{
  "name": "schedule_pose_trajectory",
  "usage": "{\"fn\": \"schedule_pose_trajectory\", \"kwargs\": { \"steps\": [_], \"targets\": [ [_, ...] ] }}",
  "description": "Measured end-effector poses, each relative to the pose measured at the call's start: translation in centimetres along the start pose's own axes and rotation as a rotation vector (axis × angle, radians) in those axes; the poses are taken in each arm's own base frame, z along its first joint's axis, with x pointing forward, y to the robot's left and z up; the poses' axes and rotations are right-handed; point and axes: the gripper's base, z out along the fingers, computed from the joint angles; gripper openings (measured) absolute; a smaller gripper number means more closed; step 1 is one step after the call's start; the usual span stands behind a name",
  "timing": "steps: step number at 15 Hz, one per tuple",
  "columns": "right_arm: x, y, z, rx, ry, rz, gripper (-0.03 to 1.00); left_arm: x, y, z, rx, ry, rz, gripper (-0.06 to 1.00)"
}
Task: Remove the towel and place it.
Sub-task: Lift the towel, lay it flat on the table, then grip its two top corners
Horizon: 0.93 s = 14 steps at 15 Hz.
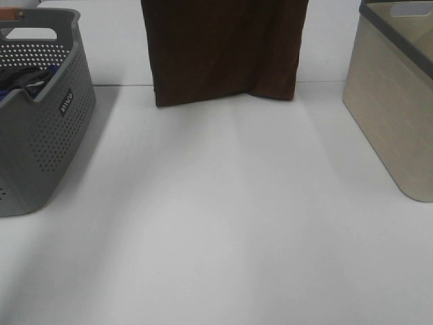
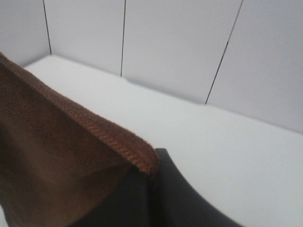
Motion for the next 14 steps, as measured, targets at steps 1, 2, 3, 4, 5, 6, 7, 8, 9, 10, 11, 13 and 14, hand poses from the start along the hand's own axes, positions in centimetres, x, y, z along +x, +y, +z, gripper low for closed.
{"fn": "schedule_pose_trajectory", "kwargs": {
  "steps": [1,2,3,4,5,6,7,8,9,10,11,13,14],
  "targets": [
    [1.1,0.2,0.1,-0.027,0.107,-0.006,0.00,1.3,-1.2,-0.2,0.018,0.178,-0.011,0.00],
    [2.1,0.4,0.2,-0.056,0.202,-0.006,0.00,2.6,-2.3,-0.7,0.037,0.348,-0.015,0.00],
    [2.9,0.7,0.1,-0.090,0.293,-0.002,0.00,3.6,-3.1,-1.3,0.051,0.485,-0.013,0.00],
    [3.7,1.1,-0.1,-0.126,0.374,0.006,0.00,4.3,-3.8,-2.0,0.068,0.607,-0.014,0.00],
    [4.1,1.3,-0.3,-0.156,0.432,0.013,0.00,5.1,-4.4,-2.7,0.087,0.726,-0.027,0.00],
    [4.4,1.5,-0.3,-0.171,0.455,0.026,0.00,5.4,-4.8,-3.3,0.104,0.811,-0.037,0.00],
    [4.8,1.6,-0.2,-0.176,0.475,0.047,0.00,5.5,-4.9,-4.0,0.115,0.875,-0.048,0.00],
    [5.0,1.7,-0.1,-0.177,0.488,0.059,0.00,5.4,-4.9,-4.3,0.120,0.899,-0.055,0.00],
    [5.6,1.8,0.1,-0.177,0.513,0.087,0.00,5.2,-4.8,-4.7,0.126,0.928,-0.063,0.00],
    [7.3,2.2,0.0,-0.186,0.585,0.128,0.00,4.4,-4.6,-5.5,0.134,0.943,-0.081,0.00],
    [8.2,2.5,-0.4,-0.199,0.623,0.145,0.00,3.9,-4.5,-6.1,0.146,0.950,-0.100,0.00],
    [10.3,3.5,-1.9,-0.247,0.701,0.198,0.00,3.4,-4.3,-8.3,0.161,0.997,-0.141,0.00],
    [11.5,4.1,-2.8,-0.274,0.742,0.228,0.00,3.5,-4.3,-9.9,0.176,1.037,-0.163,0.00]
  ]
}}
